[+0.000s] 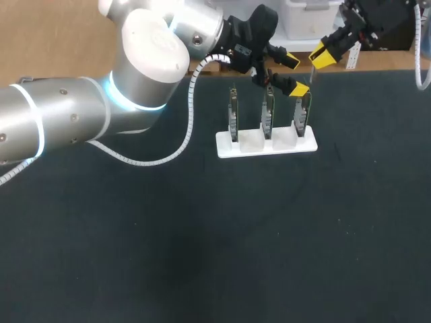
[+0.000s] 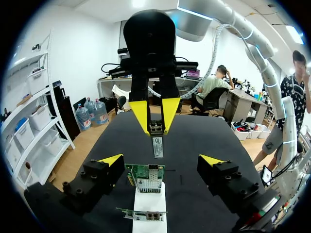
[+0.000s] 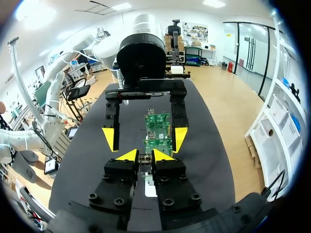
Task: Pick up the optical module with the left hand, and insert it into the network port with the right hand.
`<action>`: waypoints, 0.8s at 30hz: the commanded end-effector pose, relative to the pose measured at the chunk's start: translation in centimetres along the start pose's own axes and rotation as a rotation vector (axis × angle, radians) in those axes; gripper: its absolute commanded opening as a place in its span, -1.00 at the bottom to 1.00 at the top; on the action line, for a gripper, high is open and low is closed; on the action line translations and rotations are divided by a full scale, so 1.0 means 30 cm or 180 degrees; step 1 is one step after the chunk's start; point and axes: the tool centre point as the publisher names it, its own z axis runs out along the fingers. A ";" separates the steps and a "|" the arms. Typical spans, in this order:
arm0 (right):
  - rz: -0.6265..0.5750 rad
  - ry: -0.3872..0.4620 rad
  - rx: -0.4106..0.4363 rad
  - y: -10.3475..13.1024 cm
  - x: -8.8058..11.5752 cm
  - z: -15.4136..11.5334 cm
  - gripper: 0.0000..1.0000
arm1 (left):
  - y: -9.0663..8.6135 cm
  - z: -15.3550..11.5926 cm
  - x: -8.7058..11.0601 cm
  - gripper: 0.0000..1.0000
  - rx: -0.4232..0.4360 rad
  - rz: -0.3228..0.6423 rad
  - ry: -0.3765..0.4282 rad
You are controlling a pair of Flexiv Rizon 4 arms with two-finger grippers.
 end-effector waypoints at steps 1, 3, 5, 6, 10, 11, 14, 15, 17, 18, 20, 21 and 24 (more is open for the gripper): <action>0.0000 -0.0014 0.0015 0.008 0.002 -0.007 -1.00 | 0.004 0.003 -0.005 1.00 0.0004 -0.0007 0.0021; 0.0004 -0.0016 0.0022 0.009 0.004 -0.009 -1.00 | 0.004 0.003 -0.005 1.00 0.0004 -0.0007 0.0021; 0.0004 -0.0011 0.0025 0.010 0.006 -0.011 -1.00 | 0.004 0.003 -0.005 1.00 0.0004 -0.0007 0.0021; -0.0004 -0.0005 0.0024 0.011 0.006 -0.011 -1.00 | 0.004 0.003 -0.005 1.00 0.0004 -0.0007 0.0021; -0.0008 -0.0022 0.0028 0.012 0.000 -0.011 -1.00 | 0.004 0.003 -0.005 1.00 0.0004 -0.0007 0.0021; -0.0006 -0.0025 0.0028 0.012 -0.001 -0.010 -1.00 | 0.004 0.003 -0.005 1.00 0.0004 -0.0007 0.0021; -0.0038 -0.0011 0.0003 0.020 -0.004 -0.004 -1.00 | 0.004 0.003 -0.005 1.00 0.0004 -0.0007 0.0021; -0.0040 -0.0013 -0.0002 0.021 -0.004 -0.004 -1.00 | 0.004 0.003 -0.005 1.00 0.0004 -0.0007 0.0021; -0.0042 -0.0014 -0.0003 0.021 -0.005 -0.004 -1.00 | 0.004 0.003 -0.005 1.00 0.0004 -0.0007 0.0021; -0.0043 -0.0014 -0.0002 0.021 -0.005 -0.004 -1.00 | 0.004 0.003 -0.005 1.00 0.0004 -0.0007 0.0021; -0.0053 -0.0009 -0.0003 0.021 -0.004 -0.006 -1.00 | 0.004 0.003 -0.005 1.00 0.0004 -0.0007 0.0021; -0.0058 -0.0007 -0.0004 0.021 -0.004 -0.007 -1.00 | 0.004 0.003 -0.005 1.00 0.0004 -0.0007 0.0021; -0.0051 -0.0020 0.0004 0.020 -0.002 -0.012 -1.00 | 0.004 0.003 -0.005 1.00 0.0004 -0.0007 0.0021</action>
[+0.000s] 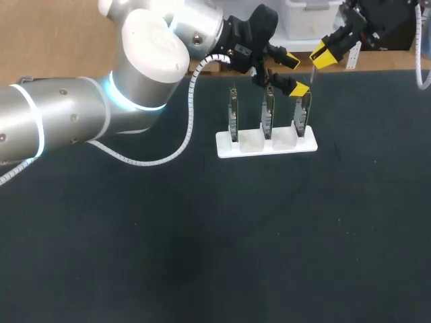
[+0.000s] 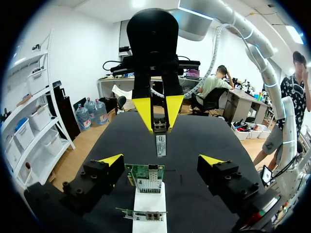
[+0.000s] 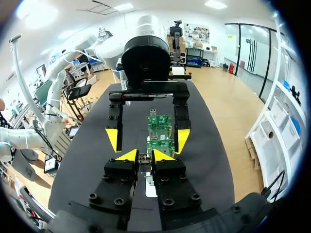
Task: Pick up the optical module with the left hand, and insert it into the network port with the right hand.
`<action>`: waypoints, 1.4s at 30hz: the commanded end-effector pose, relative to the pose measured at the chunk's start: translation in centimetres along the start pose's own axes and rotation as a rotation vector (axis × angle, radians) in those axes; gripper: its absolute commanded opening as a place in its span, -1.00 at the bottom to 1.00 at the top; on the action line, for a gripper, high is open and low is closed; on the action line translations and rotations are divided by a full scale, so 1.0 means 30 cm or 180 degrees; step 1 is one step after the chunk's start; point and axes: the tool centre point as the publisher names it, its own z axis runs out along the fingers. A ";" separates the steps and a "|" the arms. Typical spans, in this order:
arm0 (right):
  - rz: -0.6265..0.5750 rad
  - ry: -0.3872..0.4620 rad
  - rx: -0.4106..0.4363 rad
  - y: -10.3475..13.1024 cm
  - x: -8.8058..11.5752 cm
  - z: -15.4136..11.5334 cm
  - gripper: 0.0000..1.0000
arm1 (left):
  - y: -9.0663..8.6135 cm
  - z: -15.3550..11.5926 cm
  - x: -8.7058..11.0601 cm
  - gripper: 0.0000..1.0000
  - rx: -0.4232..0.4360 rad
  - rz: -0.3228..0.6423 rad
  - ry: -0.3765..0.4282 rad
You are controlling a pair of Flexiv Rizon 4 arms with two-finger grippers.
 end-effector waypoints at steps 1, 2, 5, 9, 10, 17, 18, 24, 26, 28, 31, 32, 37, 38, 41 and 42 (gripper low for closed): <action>0.0010 -0.0014 0.0022 0.005 0.006 -0.006 -1.00 | 0.004 0.003 -0.005 1.00 0.0004 -0.0007 0.0021; 0.0015 -0.0012 0.0022 0.004 0.011 -0.005 -1.00 | 0.004 0.003 -0.005 1.00 0.0004 -0.0007 0.0021; 0.0027 0.0013 0.0018 0.003 0.021 -0.002 -1.00 | 0.004 0.003 -0.005 1.00 0.0004 -0.0007 0.0021; 0.0031 0.0034 0.0018 -0.007 0.028 0.003 -1.00 | 0.004 0.003 -0.005 1.00 0.0004 -0.0007 0.0021; 0.0033 0.0036 0.0020 -0.009 0.028 0.005 -1.00 | 0.004 0.003 -0.005 1.00 0.0004 -0.0007 0.0021; -0.0006 0.0077 -0.0025 -0.017 0.031 0.031 -1.00 | 0.004 0.003 -0.005 1.00 0.0004 -0.0007 0.0021; -0.0008 0.0080 -0.0029 -0.018 0.032 0.033 -1.00 | 0.004 0.003 -0.005 1.00 0.0004 -0.0007 0.0021; -0.0015 0.0096 -0.0042 -0.020 0.036 0.033 -1.00 | 0.004 0.003 -0.005 1.00 0.0004 -0.0007 0.0021; -0.0011 0.0097 -0.0038 -0.020 0.038 0.032 -1.00 | 0.004 0.003 -0.005 1.00 0.0004 -0.0007 0.0021; -0.0004 0.0096 -0.0035 -0.019 0.041 0.031 -1.00 | 0.004 0.003 -0.005 1.00 0.0004 -0.0007 0.0021; 0.0013 0.0095 -0.0030 -0.015 0.044 0.031 -1.00 | 0.004 0.003 -0.005 1.00 0.0004 -0.0007 0.0021; 0.0017 0.0093 -0.0030 -0.012 0.044 0.032 -1.00 | 0.004 0.003 -0.005 1.00 0.0004 -0.0007 0.0021; 0.0032 0.0076 -0.0028 -0.005 0.038 0.036 -1.00 | 0.004 0.003 -0.005 1.00 0.0004 -0.0007 0.0021; 0.0032 0.0072 -0.0027 -0.004 0.036 0.037 -1.00 | 0.004 0.003 -0.005 1.00 0.0004 -0.0007 0.0021; 0.0033 0.0075 -0.0029 -0.004 0.033 0.041 -1.00 | 0.004 0.003 -0.005 1.00 0.0004 -0.0007 0.0021; 0.0034 0.0079 -0.0029 -0.005 0.033 0.043 -1.00 | 0.004 0.003 -0.005 1.00 0.0004 -0.0007 0.0021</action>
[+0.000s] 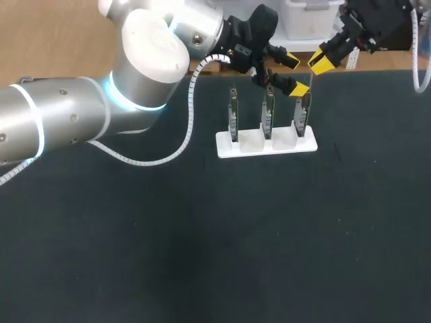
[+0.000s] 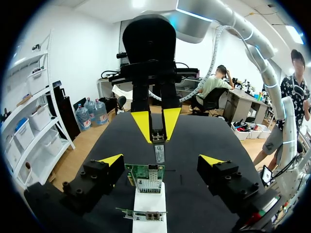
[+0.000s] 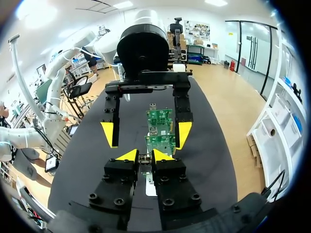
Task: Pick up the optical module with the left hand, and insert it into the network port with the right hand.
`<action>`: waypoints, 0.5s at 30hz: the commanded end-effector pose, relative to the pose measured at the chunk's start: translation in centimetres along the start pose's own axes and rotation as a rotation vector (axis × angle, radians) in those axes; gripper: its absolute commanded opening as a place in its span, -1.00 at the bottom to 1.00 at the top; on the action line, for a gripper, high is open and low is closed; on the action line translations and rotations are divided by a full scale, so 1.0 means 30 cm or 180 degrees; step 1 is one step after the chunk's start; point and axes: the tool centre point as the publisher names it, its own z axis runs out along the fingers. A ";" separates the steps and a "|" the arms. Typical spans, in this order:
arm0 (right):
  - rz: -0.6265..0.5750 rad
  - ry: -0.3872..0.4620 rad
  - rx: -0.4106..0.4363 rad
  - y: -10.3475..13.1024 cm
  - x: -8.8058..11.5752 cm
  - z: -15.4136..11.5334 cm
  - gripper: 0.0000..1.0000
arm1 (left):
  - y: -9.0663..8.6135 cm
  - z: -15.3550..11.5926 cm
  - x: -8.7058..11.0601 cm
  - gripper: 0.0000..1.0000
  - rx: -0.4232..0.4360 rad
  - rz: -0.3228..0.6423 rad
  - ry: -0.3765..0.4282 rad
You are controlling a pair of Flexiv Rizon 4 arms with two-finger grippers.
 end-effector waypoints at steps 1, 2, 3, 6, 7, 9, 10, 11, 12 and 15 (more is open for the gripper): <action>0.0005 0.0012 0.0013 0.003 -0.003 0.008 -1.00 | 0.004 0.003 -0.005 1.00 0.0004 -0.0007 0.0021; 0.0007 0.0016 0.0013 0.002 -0.003 0.010 -1.00 | 0.004 0.003 -0.005 1.00 0.0004 -0.0007 0.0021; 0.0010 0.0021 0.0013 0.001 -0.002 0.013 -1.00 | 0.004 0.003 -0.005 1.00 0.0004 -0.0007 0.0021; 0.0015 0.0032 0.0010 -0.001 -0.003 0.018 -1.00 | 0.004 0.003 -0.005 1.00 0.0004 -0.0007 0.0021; 0.0015 0.0032 0.0006 -0.001 -0.005 0.019 -1.00 | 0.004 0.003 -0.005 1.00 0.0004 -0.0007 0.0021; 0.0014 0.0030 0.0002 -0.003 -0.007 0.022 -1.00 | 0.004 0.003 -0.005 1.00 0.0004 -0.0007 0.0021; 0.0014 0.0030 0.0001 -0.004 -0.008 0.024 -1.00 | 0.004 0.003 -0.005 1.00 0.0004 -0.0007 0.0021; 0.0015 0.0029 0.0000 -0.006 -0.008 0.026 -1.00 | 0.004 0.003 -0.005 1.00 0.0004 -0.0007 0.0021; 0.0018 0.0029 0.0000 -0.008 -0.007 0.028 -1.00 | 0.004 0.003 -0.005 1.00 0.0004 -0.0007 0.0021; 0.0024 0.0034 0.0004 -0.015 -0.003 0.031 -1.00 | 0.004 0.003 -0.005 1.00 0.0004 -0.0007 0.0021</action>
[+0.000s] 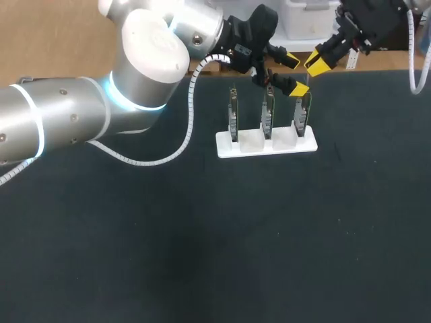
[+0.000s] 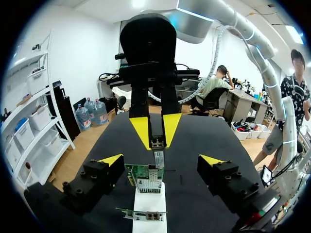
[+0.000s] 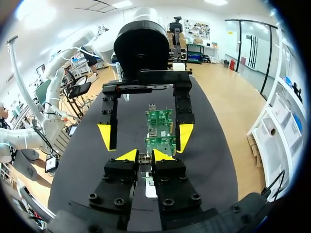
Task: Pick up the optical module with the left hand, and insert it into the network port with the right hand.
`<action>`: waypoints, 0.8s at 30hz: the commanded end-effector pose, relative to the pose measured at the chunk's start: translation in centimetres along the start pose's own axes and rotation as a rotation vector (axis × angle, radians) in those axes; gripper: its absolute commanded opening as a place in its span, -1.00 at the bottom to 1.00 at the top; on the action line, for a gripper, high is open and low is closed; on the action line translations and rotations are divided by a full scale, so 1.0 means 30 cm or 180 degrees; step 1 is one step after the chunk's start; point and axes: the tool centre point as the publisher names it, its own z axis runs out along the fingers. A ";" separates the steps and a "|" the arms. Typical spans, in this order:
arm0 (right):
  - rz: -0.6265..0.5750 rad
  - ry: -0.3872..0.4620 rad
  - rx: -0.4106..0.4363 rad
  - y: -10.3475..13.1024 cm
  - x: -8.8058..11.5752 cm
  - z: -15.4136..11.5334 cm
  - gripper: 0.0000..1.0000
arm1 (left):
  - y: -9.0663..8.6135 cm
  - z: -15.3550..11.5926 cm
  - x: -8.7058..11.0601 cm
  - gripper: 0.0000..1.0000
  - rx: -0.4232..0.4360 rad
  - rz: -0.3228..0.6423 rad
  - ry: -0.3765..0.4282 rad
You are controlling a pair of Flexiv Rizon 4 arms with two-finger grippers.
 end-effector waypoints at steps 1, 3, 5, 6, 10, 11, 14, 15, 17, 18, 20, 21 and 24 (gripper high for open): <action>0.0006 0.0005 0.0000 -0.011 0.002 0.006 -1.00 | 0.004 0.003 -0.005 1.00 0.0004 -0.0007 0.0021; 0.0013 0.0006 0.0008 -0.017 0.004 0.006 -1.00 | 0.004 0.003 -0.005 1.00 0.0004 -0.0007 0.0021; 0.0019 0.0008 0.0018 -0.021 0.007 0.007 -1.00 | 0.004 0.003 -0.005 1.00 0.0004 -0.0007 0.0021; 0.0023 0.0008 0.0021 -0.022 0.009 0.007 -1.00 | 0.004 0.003 -0.005 1.00 0.0004 -0.0007 0.0021; 0.0039 0.0006 0.0037 -0.027 0.013 0.008 -1.00 | 0.004 0.003 -0.005 1.00 0.0004 -0.0007 0.0021; 0.0039 0.0005 0.0040 -0.027 0.013 0.008 -1.00 | 0.004 0.003 -0.005 1.00 0.0004 -0.0007 0.0021; 0.0003 0.0014 0.0053 -0.031 0.014 0.008 -1.00 | 0.004 0.003 -0.005 1.00 0.0004 -0.0007 0.0021; 0.0008 0.0011 0.0059 -0.034 0.014 0.008 -1.00 | 0.004 0.003 -0.005 1.00 0.0004 -0.0007 0.0021; 0.0031 -0.0004 0.0062 -0.038 0.012 0.008 -1.00 | 0.004 0.003 -0.005 1.00 0.0004 -0.0007 0.0021; 0.0030 -0.0003 0.0064 -0.038 0.012 0.009 -1.00 | 0.004 0.003 -0.005 1.00 0.0004 -0.0007 0.0021; 0.0031 -0.0003 0.0066 -0.040 0.012 0.010 -1.00 | 0.004 0.003 -0.005 1.00 0.0004 -0.0007 0.0021; 0.0030 -0.0001 0.0068 -0.040 0.012 0.010 -1.00 | 0.004 0.003 -0.005 1.00 0.0004 -0.0007 0.0021; 0.0031 0.0009 0.0067 -0.042 0.014 0.012 -1.00 | 0.004 0.003 -0.005 1.00 0.0004 -0.0007 0.0021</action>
